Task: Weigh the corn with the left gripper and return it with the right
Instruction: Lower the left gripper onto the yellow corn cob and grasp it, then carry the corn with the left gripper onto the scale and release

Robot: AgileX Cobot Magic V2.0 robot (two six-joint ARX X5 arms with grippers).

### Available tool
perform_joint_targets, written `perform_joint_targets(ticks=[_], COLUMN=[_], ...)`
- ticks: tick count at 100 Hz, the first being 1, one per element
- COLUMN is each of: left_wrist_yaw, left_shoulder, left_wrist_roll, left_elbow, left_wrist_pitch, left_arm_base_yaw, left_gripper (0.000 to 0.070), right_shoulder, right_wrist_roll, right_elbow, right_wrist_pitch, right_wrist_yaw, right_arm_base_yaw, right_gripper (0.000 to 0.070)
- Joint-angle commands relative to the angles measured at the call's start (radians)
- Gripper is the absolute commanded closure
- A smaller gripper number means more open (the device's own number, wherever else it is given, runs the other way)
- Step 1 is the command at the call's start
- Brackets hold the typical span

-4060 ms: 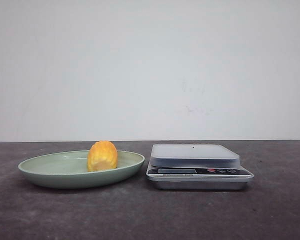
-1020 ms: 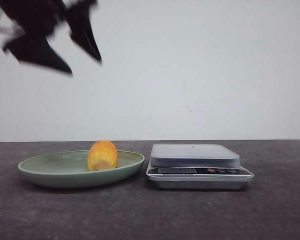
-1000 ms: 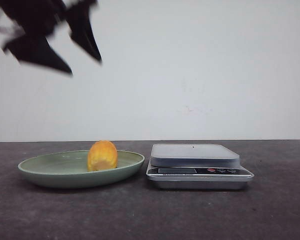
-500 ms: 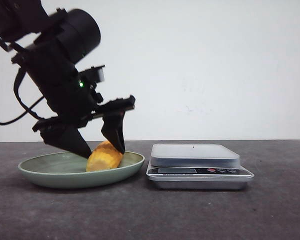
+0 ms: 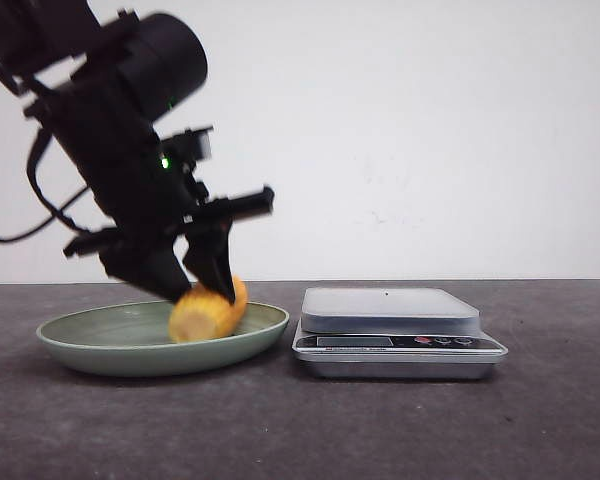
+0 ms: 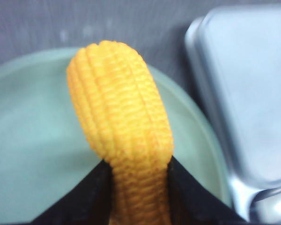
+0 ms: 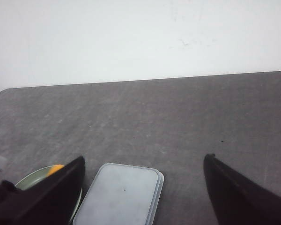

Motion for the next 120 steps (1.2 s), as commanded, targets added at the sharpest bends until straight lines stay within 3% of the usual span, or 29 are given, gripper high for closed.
perform_joint_targets(ticks=[1, 22, 55, 90, 102, 107, 116, 120], left_wrist_yaw=[-0.005, 0.0, -0.046, -0.045, -0.045, -0.045, -0.045, -0.045], left_shoulder=[-0.074, -0.124, 0.162, 0.376, 0.389, 0.389, 0.389, 0.389], left_wrist_roll=[0.018, 0.021, -0.02, -0.032, -0.032, -0.032, -0.032, -0.032], left_elbow=[0.027, 0.192, 0.44, 0.47, 0.47, 0.47, 0.47, 0.47], left_wrist_pitch=[0.015, -0.063, -0.049, -0.059, -0.054, -0.048, -0.046, -0.048], left_arm_base_yaw=[-0.008, -0.064, -0.224, -0.24, -0.244, -0.244, -0.245, -0.245], left_gripper=[0.0688, 0.0687, 0.0688, 0.0685, 0.0655, 0.0585, 0.0337, 0.0263], right_shoulder=[0.005, 0.005, 0.004, -0.023, -0.03, -0.03, -0.03, -0.03], right_wrist_roll=[-0.005, -0.004, -0.001, -0.002, -0.002, -0.002, -0.002, -0.002], right_elbow=[0.019, 0.019, 0.019, 0.019, 0.019, 0.019, 0.019, 0.019], right_wrist_pitch=[0.009, 0.014, 0.006, -0.014, -0.021, -0.025, -0.033, -0.035], right_wrist_yaw=[0.002, 0.002, 0.002, 0.003, 0.003, 0.003, 0.003, 0.003], right_arm_base_yaw=[0.005, 0.005, 0.005, 0.005, 0.005, 0.005, 0.005, 0.005], right_gripper=[0.0189, 0.0188, 0.0188, 0.0188, 0.0188, 0.0188, 0.0185, 0.0163])
